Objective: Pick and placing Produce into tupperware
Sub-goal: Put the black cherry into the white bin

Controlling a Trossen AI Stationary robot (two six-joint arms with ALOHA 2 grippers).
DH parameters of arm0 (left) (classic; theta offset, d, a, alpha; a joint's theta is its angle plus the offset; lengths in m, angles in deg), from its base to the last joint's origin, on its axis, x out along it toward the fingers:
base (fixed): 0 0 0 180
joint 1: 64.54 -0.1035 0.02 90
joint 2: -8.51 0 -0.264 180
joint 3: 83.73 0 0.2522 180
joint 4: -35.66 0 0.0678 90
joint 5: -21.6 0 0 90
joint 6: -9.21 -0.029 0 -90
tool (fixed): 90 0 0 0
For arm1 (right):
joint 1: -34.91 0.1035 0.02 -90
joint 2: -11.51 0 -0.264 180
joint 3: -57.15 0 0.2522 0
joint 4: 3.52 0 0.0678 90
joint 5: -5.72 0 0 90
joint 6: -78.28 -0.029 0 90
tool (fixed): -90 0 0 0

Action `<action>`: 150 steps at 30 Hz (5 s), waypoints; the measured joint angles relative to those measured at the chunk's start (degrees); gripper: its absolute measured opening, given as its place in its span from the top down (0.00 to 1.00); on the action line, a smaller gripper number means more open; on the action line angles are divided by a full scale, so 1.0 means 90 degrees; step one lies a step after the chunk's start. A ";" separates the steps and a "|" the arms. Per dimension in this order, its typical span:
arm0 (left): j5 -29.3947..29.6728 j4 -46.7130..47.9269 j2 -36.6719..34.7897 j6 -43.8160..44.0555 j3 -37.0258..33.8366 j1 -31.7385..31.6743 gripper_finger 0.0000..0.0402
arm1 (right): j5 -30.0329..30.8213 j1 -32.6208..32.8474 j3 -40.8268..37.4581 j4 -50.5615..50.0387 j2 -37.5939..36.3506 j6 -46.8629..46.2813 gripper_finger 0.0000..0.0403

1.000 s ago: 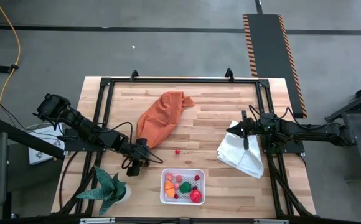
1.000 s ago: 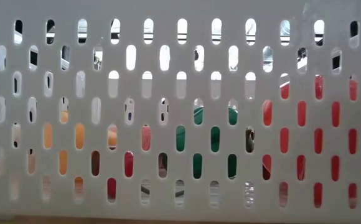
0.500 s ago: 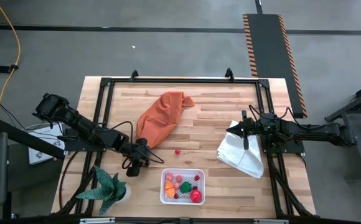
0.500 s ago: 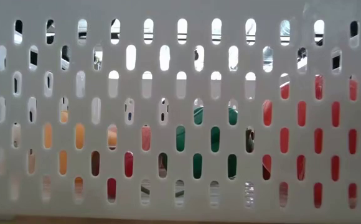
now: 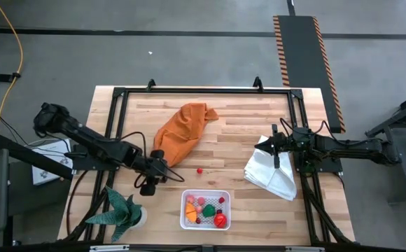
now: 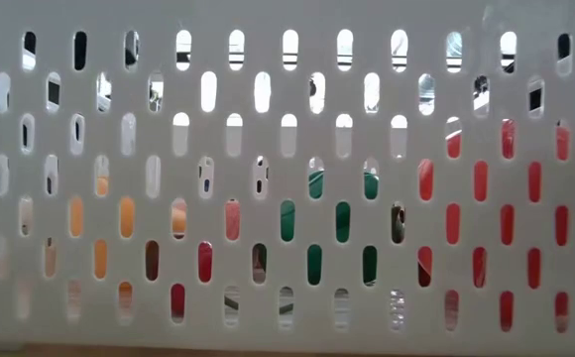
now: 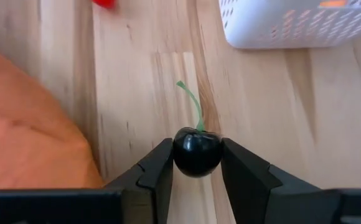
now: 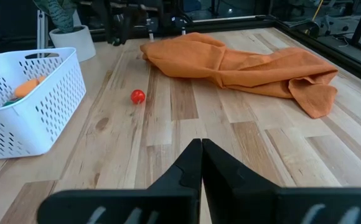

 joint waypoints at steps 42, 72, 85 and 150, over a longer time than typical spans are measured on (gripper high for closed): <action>0.1131 0.4889 -0.0453 -0.0478 0.4318 0.0000 0.71 | -0.0002 0.0000 -0.0002 0.0000 0.0000 0.0000 1.00; 0.0951 0.5017 0.1157 -0.1750 0.6490 0.0007 0.71 | -0.0002 0.0000 0.0000 -0.0002 0.0000 0.0000 1.00; 0.0019 0.4363 0.2017 -0.1904 0.6573 0.0007 0.71 | -0.0001 -0.0002 -0.0001 -0.0002 0.0000 0.0000 1.00; -0.0628 0.2932 0.4781 -0.1903 0.6550 0.0379 0.71 | 0.0032 0.0000 0.0000 -0.0002 0.0083 0.0000 1.00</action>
